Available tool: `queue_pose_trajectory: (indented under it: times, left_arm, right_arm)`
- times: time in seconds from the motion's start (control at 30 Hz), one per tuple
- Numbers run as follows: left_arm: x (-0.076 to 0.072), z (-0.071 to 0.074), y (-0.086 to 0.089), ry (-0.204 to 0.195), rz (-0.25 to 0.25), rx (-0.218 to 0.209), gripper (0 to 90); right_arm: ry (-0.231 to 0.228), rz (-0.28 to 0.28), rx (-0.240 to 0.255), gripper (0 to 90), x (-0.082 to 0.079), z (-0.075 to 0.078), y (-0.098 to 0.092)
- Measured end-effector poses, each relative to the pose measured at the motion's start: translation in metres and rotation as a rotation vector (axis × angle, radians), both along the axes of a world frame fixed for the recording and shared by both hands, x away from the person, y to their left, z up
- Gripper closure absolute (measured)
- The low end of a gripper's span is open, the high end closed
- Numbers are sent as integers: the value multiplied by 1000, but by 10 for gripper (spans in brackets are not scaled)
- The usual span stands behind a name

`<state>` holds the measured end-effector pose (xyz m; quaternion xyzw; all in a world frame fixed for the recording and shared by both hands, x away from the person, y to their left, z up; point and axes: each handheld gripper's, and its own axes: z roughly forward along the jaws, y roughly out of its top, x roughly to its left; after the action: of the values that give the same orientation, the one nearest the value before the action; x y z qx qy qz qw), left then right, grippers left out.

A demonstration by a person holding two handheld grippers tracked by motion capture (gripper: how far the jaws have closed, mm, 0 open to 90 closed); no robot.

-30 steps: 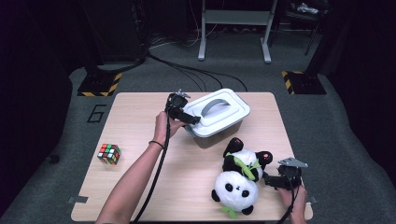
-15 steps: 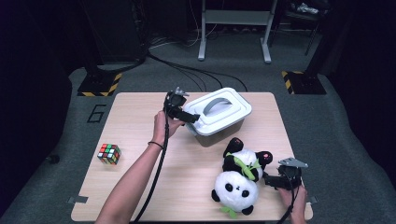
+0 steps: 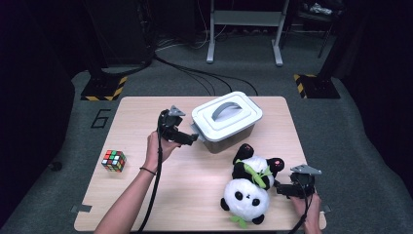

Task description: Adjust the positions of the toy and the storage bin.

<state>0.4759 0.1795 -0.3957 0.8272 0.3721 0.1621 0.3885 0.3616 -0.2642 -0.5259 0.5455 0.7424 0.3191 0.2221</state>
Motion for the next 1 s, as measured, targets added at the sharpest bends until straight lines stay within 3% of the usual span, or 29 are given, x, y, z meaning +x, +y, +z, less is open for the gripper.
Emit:
queue_pose_trajectory:
  times: [0.07, 0.17, 0.23, 0.47, 0.73, 1.0]
  left_arm:
    - [-8, -5, 4, 6, -2, 4, 1]
    - [-17, -14, 8, 15, -4, 10, 1]
    - [-24, -19, 9, 21, -2, -6, 1]
    - [-45, -39, 5, 51, -36, -3, 1]
    - [-76, -58, -17, 91, -114, -18, 1]
    - [-99, -72, -46, 139, -220, -44, 1]
  right_arm:
    - [-7, -1, -3, 33, -2, 4, -2]
    - [-32, -1, 30, 34, -6, 16, -6]
    - [-43, 5, 31, 34, -8, 25, -7]
    - [-82, 38, 57, 35, -19, 51, -5]
    - [-126, 110, 65, 38, -24, 77, 10]
    - [-122, 159, 50, 43, -14, 88, 27]
